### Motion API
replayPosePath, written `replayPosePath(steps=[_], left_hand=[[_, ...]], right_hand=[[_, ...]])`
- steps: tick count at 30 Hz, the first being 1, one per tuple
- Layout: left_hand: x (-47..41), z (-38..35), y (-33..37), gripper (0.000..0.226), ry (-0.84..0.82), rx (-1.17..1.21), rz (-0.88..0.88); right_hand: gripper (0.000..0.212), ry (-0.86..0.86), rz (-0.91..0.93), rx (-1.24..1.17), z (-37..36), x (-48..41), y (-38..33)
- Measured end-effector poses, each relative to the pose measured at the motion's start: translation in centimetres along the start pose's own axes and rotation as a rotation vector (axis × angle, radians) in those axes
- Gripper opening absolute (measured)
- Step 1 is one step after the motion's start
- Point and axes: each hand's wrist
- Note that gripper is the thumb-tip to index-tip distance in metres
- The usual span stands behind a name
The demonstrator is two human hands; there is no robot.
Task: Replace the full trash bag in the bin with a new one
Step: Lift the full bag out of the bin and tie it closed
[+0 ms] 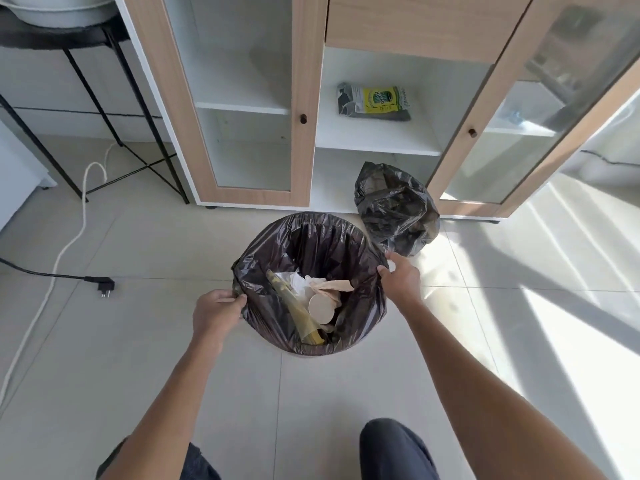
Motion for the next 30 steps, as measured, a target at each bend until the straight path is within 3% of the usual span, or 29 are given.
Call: replayPosePath(steps=[10, 15, 19, 23, 30], left_hand=[[1.6, -0.5, -2.0, 0.015, 0.113, 0.094, 0.054], [3.7, -0.4, -0.7, 0.018, 0.149, 0.075, 0.121], [5.5, -0.4, 0.6, 0.013, 0.23, 0.053, 0.122], [6.1, -2.3, 0.4, 0.011, 0.211, 0.148, 0.118], [5.2, -2.5, -0.5, 0.013, 0.15, 0.252, 0.093]], right_hand=[[0.032, 0.096, -0.093, -0.075, -0.6, -0.1, -0.3], [0.035, -0.085, -0.325, -0.161, 1.1, -0.3, 0.8], [0.031, -0.277, -0.37, -0.198, 3.2, -0.2, 1.7], [0.015, -0.281, -0.323, -0.256, 4.2, -0.4, 2.8], [0.018, -0.246, -0.321, -0.34, 4.2, 0.7, 4.5]])
Point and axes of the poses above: each hand's wrist, its own x-axis away from the middle knuckle, its own z-axis out of the back of the hand, y = z × x, and after that the axes turned 14 degrees about y, right-handed
